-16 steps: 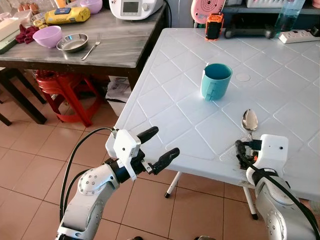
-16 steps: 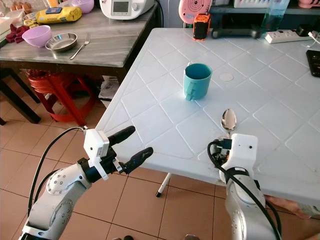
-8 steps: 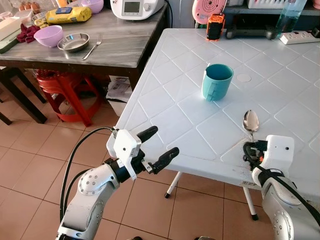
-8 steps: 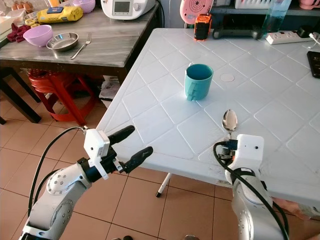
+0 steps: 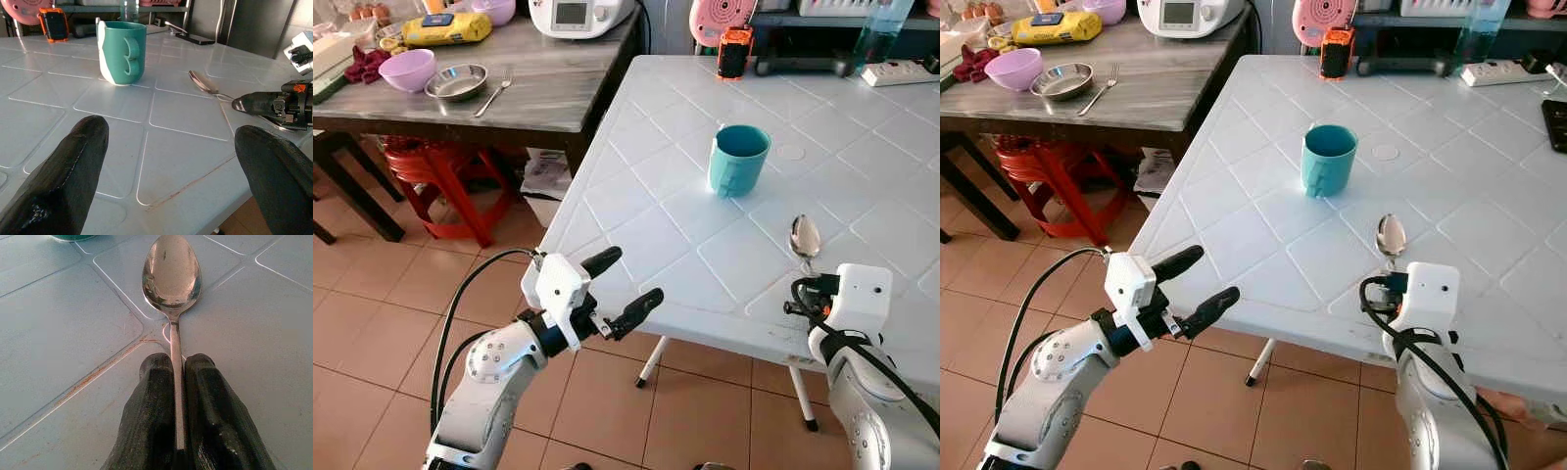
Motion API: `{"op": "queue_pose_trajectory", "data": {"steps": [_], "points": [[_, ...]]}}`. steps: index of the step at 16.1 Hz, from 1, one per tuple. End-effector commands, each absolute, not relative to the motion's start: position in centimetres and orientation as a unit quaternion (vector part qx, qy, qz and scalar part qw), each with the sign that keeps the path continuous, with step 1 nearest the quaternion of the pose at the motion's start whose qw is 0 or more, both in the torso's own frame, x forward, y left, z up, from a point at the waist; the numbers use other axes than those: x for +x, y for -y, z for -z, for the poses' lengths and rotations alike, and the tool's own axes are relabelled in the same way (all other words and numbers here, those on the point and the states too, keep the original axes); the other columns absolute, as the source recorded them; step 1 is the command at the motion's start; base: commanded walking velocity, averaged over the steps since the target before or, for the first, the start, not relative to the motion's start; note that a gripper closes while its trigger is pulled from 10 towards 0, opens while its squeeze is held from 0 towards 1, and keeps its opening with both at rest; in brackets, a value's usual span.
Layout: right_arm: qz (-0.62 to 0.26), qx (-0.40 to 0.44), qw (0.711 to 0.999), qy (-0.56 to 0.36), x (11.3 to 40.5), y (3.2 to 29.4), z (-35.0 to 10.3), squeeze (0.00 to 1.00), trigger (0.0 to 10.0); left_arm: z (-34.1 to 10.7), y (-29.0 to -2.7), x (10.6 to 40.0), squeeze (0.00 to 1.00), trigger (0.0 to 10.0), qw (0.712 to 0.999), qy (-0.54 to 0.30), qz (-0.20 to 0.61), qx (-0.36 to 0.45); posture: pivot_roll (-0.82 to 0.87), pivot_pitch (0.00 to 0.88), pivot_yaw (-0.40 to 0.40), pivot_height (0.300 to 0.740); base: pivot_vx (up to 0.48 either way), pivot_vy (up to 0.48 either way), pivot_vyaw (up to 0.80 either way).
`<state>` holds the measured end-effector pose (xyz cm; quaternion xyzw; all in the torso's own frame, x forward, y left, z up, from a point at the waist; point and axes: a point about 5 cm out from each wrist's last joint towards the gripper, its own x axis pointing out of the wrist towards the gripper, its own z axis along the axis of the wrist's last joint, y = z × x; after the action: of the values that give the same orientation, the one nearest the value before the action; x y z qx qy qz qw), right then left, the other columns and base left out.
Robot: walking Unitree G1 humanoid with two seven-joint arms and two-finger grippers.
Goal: Setting the table
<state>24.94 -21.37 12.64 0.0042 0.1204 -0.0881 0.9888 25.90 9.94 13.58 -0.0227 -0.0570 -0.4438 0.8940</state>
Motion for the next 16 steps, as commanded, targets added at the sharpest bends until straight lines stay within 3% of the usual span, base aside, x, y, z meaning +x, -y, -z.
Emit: {"op": "queue_pose_trajectory", "data": {"steps": [1,8,12,15,16], "points": [[0.104,0.015,0.978,-0.179,24.3,21.9,-10.3,0.0,0.0,-13.5,-10.0,25.9,0.0,10.0,0.894,0.054,0.444,-0.012,-0.19,0.168,0.121,0.74,0.0,0.0,0.0],[0.096,0.028,0.99,-0.101,24.9,20.8,-12.6,0.0,0.0,-13.8,-10.1,26.3,0.0,10.0,0.903,0.066,0.424,-0.01,-0.19,0.163,0.123,0.74,0.0,0.0,0.0],[0.102,0.002,0.995,0.019,25.4,20.4,-17.0,0.0,0.0,-14.9,-11.2,28.2,0.0,10.0,0.933,0.094,0.346,-0.015,-0.19,0.157,0.121,0.74,0.0,0.0,0.0],[0.099,-0.01,0.994,0.051,25.5,20.1,-18.2,0.0,0.0,-14.9,-11.9,29.2,0.0,10.0,0.952,0.092,0.292,-0.01,-0.19,0.153,0.12,0.74,0.0,0.0,0.0],[0.099,-0.012,0.993,0.057,25.5,20.0,-18.3,0.0,4.7,-14.9,-12.2,29.6,0.0,10.0,0.961,0.091,0.263,0.001,-0.19,0.151,0.118,0.74,0.0,0.0,0.0]]}}
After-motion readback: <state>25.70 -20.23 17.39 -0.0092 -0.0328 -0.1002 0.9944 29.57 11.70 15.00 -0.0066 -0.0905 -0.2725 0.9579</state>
